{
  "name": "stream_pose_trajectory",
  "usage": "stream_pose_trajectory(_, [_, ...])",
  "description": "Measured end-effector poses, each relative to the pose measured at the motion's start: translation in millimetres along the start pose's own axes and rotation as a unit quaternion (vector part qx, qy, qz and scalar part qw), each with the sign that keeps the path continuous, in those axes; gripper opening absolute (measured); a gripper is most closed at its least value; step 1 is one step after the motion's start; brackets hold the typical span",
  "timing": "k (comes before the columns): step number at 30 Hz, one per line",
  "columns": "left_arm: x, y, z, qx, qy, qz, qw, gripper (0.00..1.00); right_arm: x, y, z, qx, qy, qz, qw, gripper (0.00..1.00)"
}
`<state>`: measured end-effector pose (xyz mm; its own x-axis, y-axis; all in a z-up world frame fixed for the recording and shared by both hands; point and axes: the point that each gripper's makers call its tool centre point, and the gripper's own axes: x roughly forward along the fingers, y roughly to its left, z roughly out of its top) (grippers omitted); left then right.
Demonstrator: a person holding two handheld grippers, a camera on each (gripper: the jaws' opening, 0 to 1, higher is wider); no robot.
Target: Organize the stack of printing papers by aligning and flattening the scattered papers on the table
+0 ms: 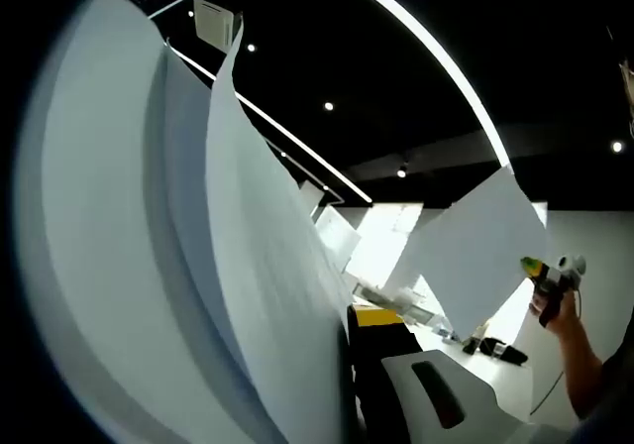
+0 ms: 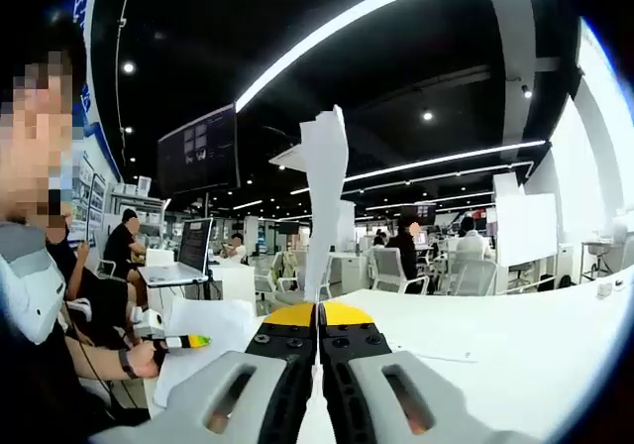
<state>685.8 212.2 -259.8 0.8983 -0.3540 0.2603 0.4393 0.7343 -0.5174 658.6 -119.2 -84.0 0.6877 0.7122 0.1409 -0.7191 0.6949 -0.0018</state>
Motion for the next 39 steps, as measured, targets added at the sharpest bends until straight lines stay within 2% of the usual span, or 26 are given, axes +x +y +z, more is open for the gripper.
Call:
stream_pose_trajectory(7, [0, -7.2, -3.0, 0.0, 0.0, 0.0, 1.0, 0.1, -3, 15, 11.2, 0.005, -0.002, 0.025, 0.9997, 0.0])
stream_pose_trajectory(24, [1, 5.7, 1.1, -0.004, 0.0, 0.0, 1.0, 0.1, -14, 35, 20.3, -0.008, 0.006, 0.052, 0.9986, 0.0])
stream_pose_trajectory(33, [1, 9.8, 0.9, -0.003, 0.003, 0.0, 1.0, 0.1, -16, 31, 6.2, 0.001, 0.025, 0.055, 0.9982, 0.0])
stream_pose_trajectory(36, [2, 10.3, -0.4, -0.002, 0.007, -0.001, 1.0, 0.11, -18, 29, -5.0, -0.003, 0.054, 0.069, 0.9961, 0.0])
stream_pose_trajectory(37, [2, 10.4, -0.5, -0.001, 0.008, -0.001, 1.0, 0.11, -19, 28, -10.6, 0.008, 0.068, 0.068, 0.9953, 0.0])
stream_pose_trajectory(39, [2, 10.5, -0.4, 0.0, 0.008, 0.0, 1.0, 0.11, -20, 26, -13.6, 0.014, 0.072, 0.07, 0.9948, 0.0])
